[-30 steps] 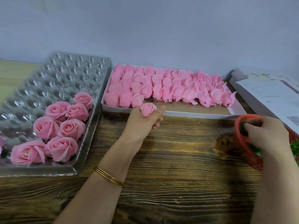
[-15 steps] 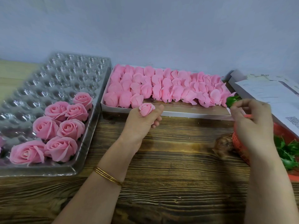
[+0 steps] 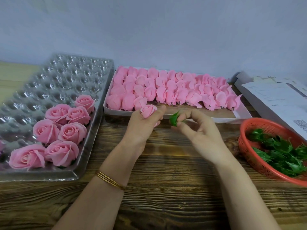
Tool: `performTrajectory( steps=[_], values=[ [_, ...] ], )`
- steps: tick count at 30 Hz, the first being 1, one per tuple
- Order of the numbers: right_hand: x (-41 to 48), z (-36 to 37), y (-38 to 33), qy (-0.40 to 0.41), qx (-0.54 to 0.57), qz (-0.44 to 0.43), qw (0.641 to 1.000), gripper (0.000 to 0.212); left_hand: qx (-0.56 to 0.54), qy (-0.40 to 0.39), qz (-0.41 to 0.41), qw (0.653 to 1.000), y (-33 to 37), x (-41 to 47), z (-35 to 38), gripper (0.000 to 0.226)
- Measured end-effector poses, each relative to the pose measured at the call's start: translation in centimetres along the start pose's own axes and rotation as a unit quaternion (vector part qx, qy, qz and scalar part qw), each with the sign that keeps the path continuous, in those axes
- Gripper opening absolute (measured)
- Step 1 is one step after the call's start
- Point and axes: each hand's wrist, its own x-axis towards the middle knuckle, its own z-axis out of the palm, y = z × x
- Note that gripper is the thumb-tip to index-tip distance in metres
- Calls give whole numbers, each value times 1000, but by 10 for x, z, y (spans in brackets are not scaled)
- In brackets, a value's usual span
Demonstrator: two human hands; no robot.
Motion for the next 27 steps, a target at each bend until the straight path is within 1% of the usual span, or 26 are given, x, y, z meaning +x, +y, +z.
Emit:
performTrajectory(
  steps=[2, 6, 8, 11, 17, 20, 24, 27],
  values=[
    [0, 5, 4, 0, -14, 5, 1000, 25, -31, -4, 0, 1000, 0, 1, 1, 10],
    [-1, 15, 9, -7, -43, 9, 999, 40, -93, -21, -14, 995, 0, 1, 2, 23],
    [-2, 19, 11, -14, -63, -3, 998, 45, -109, -36, -23, 993, 1, 1, 3, 22],
    [-3, 23, 12, -16, -60, -20, 998, 54, -123, -43, -33, 991, 3, 0, 4, 23],
    [-2, 28, 13, -6, -35, -8, 999, 46, -117, -37, -37, 992, 3, -4, 11, 25],
    [-1, 28, 13, 3, -16, -7, 1000, 46, -110, -36, -38, 993, 4, -6, 12, 31],
    [-1, 29, 13, 2, -7, -5, 1000, 47, -102, -41, -38, 993, 5, -8, 13, 29],
    [-1, 31, 13, -1, 0, -3, 1000, 48, -95, -41, -38, 994, 5, -8, 15, 32]
  ],
)
